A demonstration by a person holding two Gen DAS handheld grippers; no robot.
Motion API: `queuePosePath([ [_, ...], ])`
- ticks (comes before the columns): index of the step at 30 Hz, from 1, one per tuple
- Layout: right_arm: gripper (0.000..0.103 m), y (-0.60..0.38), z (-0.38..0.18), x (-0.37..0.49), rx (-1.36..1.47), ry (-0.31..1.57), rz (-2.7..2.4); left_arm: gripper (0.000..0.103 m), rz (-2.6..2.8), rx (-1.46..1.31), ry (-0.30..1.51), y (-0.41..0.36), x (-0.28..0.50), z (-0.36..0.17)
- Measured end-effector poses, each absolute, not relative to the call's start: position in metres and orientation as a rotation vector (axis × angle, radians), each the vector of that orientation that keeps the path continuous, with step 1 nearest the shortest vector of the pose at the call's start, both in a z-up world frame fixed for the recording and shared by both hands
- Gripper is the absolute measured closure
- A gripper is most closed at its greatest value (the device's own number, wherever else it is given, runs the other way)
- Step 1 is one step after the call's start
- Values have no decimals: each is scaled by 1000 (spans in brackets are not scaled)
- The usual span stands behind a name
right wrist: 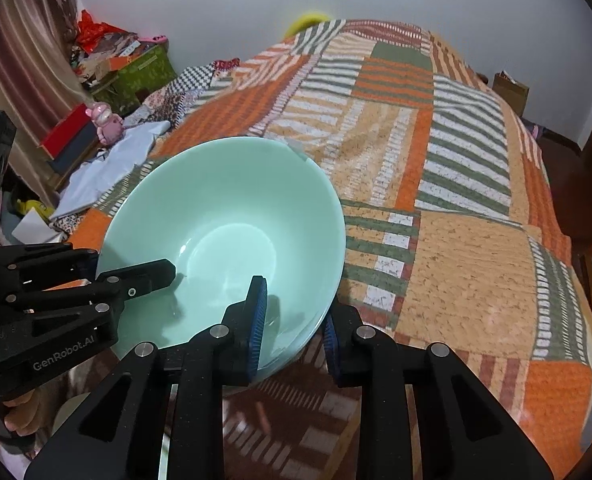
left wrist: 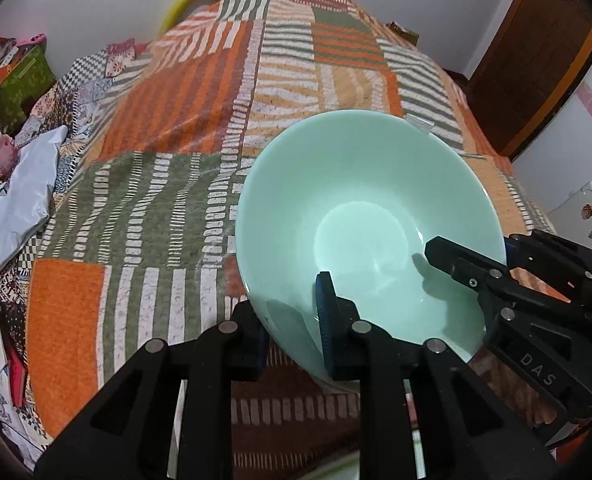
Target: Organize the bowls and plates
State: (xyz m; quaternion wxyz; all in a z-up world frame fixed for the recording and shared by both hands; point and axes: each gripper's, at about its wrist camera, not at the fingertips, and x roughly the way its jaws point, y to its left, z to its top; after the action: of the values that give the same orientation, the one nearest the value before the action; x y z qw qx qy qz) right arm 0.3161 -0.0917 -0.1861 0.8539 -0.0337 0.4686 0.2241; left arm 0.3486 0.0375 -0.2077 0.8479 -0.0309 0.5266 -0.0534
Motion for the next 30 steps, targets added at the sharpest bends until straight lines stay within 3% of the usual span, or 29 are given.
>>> queuePosePath([
  [15, 80, -88, -132, 263, -92, 883, 487, 82, -113, -105, 1000, 44, 275, -144],
  [30, 80, -67, -116, 208, -100, 841, 534, 82, -80, -144, 950, 72, 202, -120],
])
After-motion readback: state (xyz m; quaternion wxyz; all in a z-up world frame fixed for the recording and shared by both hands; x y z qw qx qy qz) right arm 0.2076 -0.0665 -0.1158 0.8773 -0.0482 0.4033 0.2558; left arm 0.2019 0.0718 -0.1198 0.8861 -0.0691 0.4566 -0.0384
